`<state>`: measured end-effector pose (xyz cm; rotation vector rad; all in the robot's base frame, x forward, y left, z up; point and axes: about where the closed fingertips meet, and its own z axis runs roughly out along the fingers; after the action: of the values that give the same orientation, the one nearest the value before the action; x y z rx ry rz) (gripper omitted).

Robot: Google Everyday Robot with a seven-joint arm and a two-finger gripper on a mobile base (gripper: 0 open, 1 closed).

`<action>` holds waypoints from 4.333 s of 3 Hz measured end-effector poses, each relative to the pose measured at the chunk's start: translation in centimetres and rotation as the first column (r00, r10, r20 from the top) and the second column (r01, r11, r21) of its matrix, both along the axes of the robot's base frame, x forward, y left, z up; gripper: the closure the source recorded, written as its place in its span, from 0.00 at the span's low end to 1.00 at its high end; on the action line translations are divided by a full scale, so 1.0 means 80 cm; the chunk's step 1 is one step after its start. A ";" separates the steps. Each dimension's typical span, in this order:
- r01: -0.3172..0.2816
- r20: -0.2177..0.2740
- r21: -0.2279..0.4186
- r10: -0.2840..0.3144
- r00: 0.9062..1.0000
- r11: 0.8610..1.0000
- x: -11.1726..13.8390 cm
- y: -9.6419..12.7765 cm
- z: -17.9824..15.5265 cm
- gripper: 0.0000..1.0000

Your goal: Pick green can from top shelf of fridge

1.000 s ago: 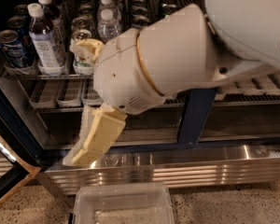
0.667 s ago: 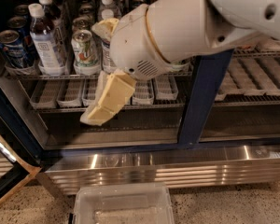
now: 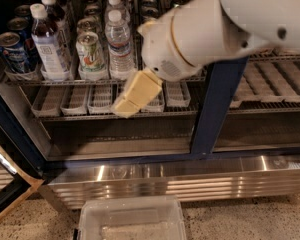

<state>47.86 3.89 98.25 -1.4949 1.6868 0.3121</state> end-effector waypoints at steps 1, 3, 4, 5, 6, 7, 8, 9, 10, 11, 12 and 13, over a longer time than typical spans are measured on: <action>0.199 0.013 -0.007 -0.199 0.980 0.980 -0.009 -0.042 -0.037 0.00; 0.256 0.020 0.021 -0.256 0.966 0.967 -0.006 -0.050 -0.047 0.00; 0.371 0.034 0.067 -0.373 0.927 0.926 0.021 -0.088 -0.053 0.00; 0.475 0.049 0.124 -0.483 0.874 0.871 0.058 -0.136 -0.046 0.00; 0.494 -0.007 0.165 -0.499 0.866 0.854 0.119 -0.161 -0.058 0.00; 0.493 -0.009 0.167 -0.499 0.867 0.854 0.120 -0.161 -0.058 0.00; 0.481 0.004 0.163 -0.488 0.873 0.862 0.165 -0.170 -0.077 0.00; 0.480 0.001 0.168 -0.487 0.873 0.861 0.170 -0.170 -0.078 0.00; 0.480 0.001 0.168 -0.487 0.873 0.861 0.170 -0.170 -0.078 0.19; 0.480 0.001 0.168 -0.487 0.873 0.861 0.170 -0.170 -0.078 0.42; 0.480 0.001 0.168 -0.487 0.873 0.861 0.170 -0.170 -0.078 0.48; 0.480 0.001 0.168 -0.487 0.873 0.861 0.170 -0.170 -0.078 0.30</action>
Offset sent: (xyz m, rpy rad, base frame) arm -0.0064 -0.0279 -0.0247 -0.0079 -0.0077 -0.1664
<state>61.43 -9.69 92.01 -0.9072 1.8852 0.1372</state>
